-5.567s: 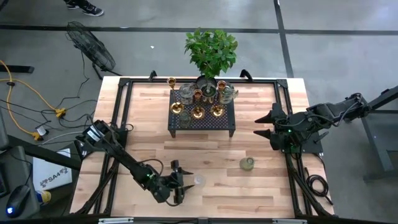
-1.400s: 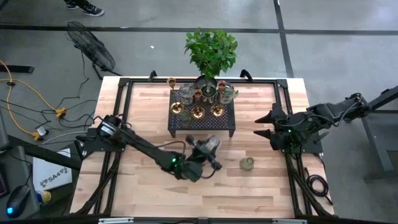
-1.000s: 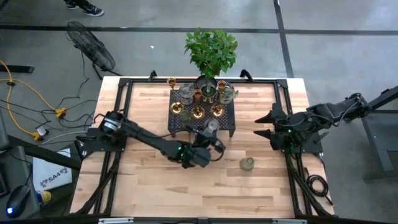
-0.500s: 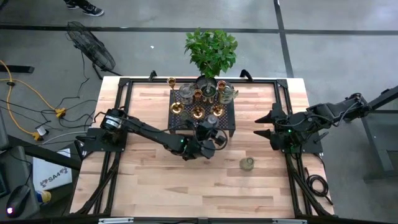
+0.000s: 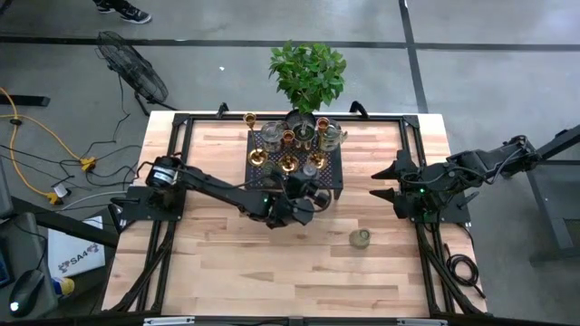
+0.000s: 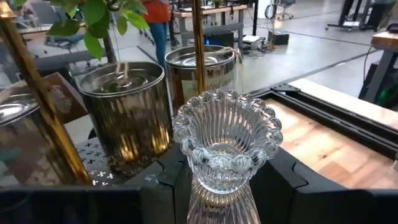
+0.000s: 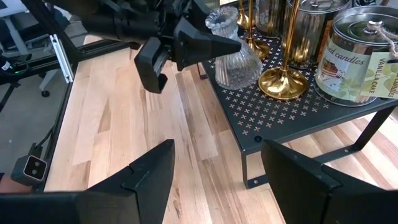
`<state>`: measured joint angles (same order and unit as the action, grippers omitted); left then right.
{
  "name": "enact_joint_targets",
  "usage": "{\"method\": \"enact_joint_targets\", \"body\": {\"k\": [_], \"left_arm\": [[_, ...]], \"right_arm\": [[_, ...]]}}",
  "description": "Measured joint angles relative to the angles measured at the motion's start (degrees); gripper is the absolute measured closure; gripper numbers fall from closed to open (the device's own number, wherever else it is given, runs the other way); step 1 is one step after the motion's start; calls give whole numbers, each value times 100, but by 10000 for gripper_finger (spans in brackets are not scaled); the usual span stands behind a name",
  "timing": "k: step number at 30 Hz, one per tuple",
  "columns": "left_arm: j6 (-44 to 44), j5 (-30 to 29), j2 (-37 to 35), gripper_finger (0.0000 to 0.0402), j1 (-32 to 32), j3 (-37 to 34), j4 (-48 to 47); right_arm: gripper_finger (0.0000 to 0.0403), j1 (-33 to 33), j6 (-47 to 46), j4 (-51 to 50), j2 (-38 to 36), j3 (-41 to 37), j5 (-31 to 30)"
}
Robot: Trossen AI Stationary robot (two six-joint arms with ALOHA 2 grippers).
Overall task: Pick & Place candle stick holders
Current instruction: Put the transparent candle holder on the shelf aligned with the green candle holder
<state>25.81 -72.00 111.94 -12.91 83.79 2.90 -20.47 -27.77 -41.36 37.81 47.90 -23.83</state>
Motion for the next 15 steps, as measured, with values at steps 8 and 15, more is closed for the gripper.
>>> {"method": "enact_joint_targets", "body": {"k": [8,15], "left_arm": [[576,241,-311,278,59,-389,-93],[915,429,-422,278,59,-516,-319]], "right_arm": [[170,-1,0,0,1,0,0],[170,-1,1,0,1,0,0]]}}
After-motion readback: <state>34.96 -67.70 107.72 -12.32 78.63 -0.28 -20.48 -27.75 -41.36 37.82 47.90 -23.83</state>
